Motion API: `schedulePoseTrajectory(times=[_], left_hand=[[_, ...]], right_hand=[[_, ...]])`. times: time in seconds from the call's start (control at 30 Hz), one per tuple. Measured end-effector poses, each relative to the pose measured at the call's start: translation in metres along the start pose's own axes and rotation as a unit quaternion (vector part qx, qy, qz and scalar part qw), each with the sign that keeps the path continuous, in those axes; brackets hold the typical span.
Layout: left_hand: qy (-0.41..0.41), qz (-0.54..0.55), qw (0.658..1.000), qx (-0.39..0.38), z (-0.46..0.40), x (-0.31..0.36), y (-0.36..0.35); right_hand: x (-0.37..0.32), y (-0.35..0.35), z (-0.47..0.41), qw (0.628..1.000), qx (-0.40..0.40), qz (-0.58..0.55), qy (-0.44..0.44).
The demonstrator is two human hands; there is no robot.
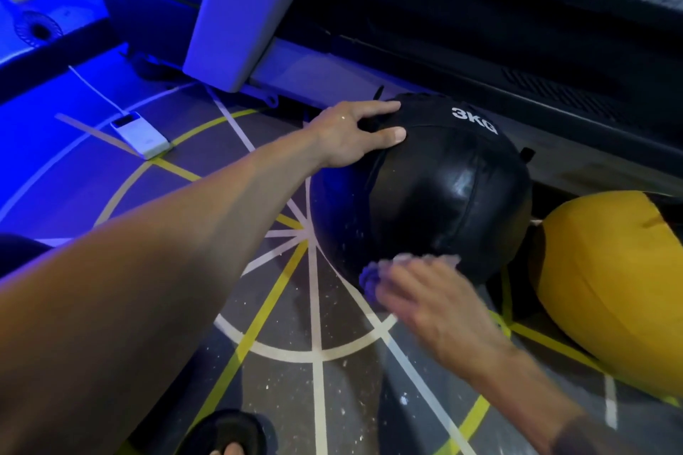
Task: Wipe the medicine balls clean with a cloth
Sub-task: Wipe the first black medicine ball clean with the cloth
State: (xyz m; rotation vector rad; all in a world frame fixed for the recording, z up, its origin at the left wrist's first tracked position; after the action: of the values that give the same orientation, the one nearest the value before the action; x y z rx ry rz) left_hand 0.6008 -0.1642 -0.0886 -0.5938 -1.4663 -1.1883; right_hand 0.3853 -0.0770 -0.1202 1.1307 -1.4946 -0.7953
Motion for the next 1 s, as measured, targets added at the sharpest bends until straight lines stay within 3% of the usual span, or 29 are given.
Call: schedulePoseTrajectory(times=[0.07,0.17,0.23,0.4,0.47,0.53,0.6,0.67,0.73,0.8,0.9,0.97,1.0], left_hand=[[-0.001,0.014,1.000,-0.004,0.000,0.003,0.000],[-0.004,0.001,1.000,-0.031,0.005,0.011,-0.004],[-0.011,-0.012,0.999,-0.038,0.006,0.014,-0.004],[-0.008,-0.006,0.999,-0.044,0.006,0.009,0.001],[-0.009,-0.012,0.999,-0.046,0.005,0.007,-0.001],[-0.012,-0.015,0.999,-0.032,0.003,0.007,-0.001],[-0.009,0.009,0.999,-0.041,0.001,0.012,-0.004],[0.015,0.028,0.998,-0.050,0.001,0.014,-0.004],[0.053,0.020,0.997,-0.045,0.002,0.015,0.001],[0.072,0.042,0.995,-0.049,0.003,0.014,0.005],[0.085,0.077,0.992,-0.061,0.008,0.008,0.010],[0.086,0.086,0.990,-0.075,0.009,0.003,0.012],[0.085,0.093,0.989,-0.081,0.009,0.002,0.012]], right_hand=[[0.047,0.024,-0.026,0.992,0.022,-0.050,-0.115],[0.135,0.054,-0.053,0.942,0.099,-0.073,-0.314],[0.141,0.051,-0.061,0.929,0.099,-0.079,-0.348],[-0.018,-0.022,-0.035,0.996,-0.036,-0.048,-0.061],[-0.031,-0.042,-0.015,0.994,-0.053,-0.085,-0.034],[-0.021,-0.026,-0.026,0.998,-0.031,-0.048,-0.004],[0.017,0.006,-0.050,0.999,0.016,-0.015,-0.045],[0.083,0.040,-0.074,0.978,0.098,-0.034,-0.179],[0.129,0.049,-0.077,0.946,0.127,-0.071,-0.291],[0.116,0.049,-0.079,0.946,0.144,-0.063,-0.285],[0.021,0.007,-0.078,0.994,0.029,0.023,-0.106],[-0.038,-0.027,-0.059,0.994,-0.076,0.069,0.040],[-0.041,-0.034,-0.052,0.994,-0.092,0.033,0.052]])
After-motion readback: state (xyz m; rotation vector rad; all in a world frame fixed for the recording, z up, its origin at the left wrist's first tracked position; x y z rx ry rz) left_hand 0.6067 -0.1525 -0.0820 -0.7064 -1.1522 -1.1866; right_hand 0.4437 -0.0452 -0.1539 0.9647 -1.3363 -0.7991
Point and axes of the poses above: each hand's wrist, its own z-axis away from the middle knuckle, its own y-axis out of the back of the hand, x = y × z, the point moved 10 cm from there along -z, towards the middle knuckle, and after that the axes turned 11 degrees about z, right-handed, at the moved point
